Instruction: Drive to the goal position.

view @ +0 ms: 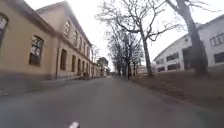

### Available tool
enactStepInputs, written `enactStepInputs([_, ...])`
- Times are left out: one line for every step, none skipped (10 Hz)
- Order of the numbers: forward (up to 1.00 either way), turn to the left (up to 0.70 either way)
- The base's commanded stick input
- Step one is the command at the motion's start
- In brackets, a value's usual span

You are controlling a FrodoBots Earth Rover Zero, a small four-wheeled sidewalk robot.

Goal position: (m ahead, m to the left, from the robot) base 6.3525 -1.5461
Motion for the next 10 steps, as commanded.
enactStepInputs([1.0, 0.0])
enactStepInputs([1.0, 0.0])
enactStepInputs([1.0, 0.0])
enactStepInputs([1.0, 0.0])
enactStepInputs([1.0, 0.0])
enactStepInputs([1.0, 0.0])
enactStepInputs([1.0, 0.0])
enactStepInputs([1.0, 0.0])
enactStepInputs([1.0, 0.0])
enactStepInputs([1.0, 0.0])
